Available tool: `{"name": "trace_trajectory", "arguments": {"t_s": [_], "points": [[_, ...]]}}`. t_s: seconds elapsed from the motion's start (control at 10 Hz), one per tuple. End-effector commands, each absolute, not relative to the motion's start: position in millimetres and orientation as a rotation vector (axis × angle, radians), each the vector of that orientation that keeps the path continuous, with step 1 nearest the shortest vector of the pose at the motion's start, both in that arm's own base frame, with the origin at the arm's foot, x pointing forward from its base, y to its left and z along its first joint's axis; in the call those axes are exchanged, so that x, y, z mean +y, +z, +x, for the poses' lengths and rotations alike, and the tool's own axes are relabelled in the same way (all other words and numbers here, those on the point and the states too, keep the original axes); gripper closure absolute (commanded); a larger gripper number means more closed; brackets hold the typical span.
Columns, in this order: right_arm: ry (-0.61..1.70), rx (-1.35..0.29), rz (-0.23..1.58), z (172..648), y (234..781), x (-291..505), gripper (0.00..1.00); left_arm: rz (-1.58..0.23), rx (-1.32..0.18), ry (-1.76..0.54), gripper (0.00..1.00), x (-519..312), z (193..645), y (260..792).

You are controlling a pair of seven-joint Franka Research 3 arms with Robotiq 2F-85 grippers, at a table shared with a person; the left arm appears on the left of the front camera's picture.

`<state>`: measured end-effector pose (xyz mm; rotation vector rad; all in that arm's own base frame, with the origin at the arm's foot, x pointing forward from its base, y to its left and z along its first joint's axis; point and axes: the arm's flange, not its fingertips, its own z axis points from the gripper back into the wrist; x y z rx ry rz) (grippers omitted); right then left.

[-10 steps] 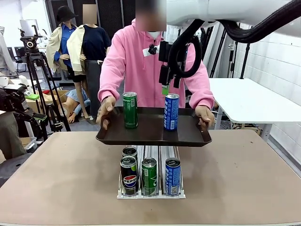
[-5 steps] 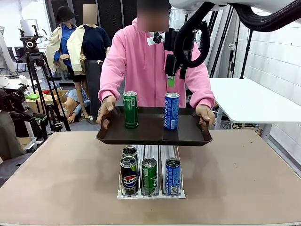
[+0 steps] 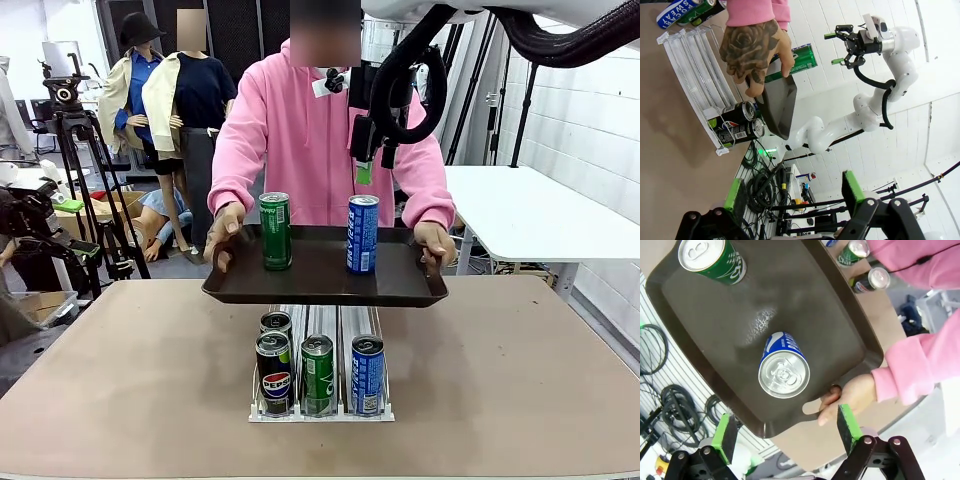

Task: Retrieve and hand over the desired beverage to the person.
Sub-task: Place the picked can on the Handle tray extended by the person.

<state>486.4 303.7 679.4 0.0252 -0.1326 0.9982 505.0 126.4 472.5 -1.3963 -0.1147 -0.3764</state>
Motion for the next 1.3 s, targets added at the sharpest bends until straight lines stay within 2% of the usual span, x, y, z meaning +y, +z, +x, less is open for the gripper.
{"name": "trace_trajectory", "arguments": {"t_s": [0.0, 0.7, 1.0, 1.2], "points": [[0.999, -0.145, 0.025, 487, 681, 305, 0.0, -1.391, -0.12, -0.369, 0.0, 126, 503, 473], [0.998, -0.133, 0.025, 486, 679, 304, 0.0, -1.391, -0.12, -0.369, 0.0, 126, 503, 473], [0.897, -0.122, 0.231, 485, 700, 260, 0.0, -1.391, -0.12, -0.369, 0.0, 126, 503, 473], [0.842, -0.136, 0.258, 481, 704, 228, 0.0, -1.391, -0.12, -0.369, 0.0, 126, 503, 473]]}}
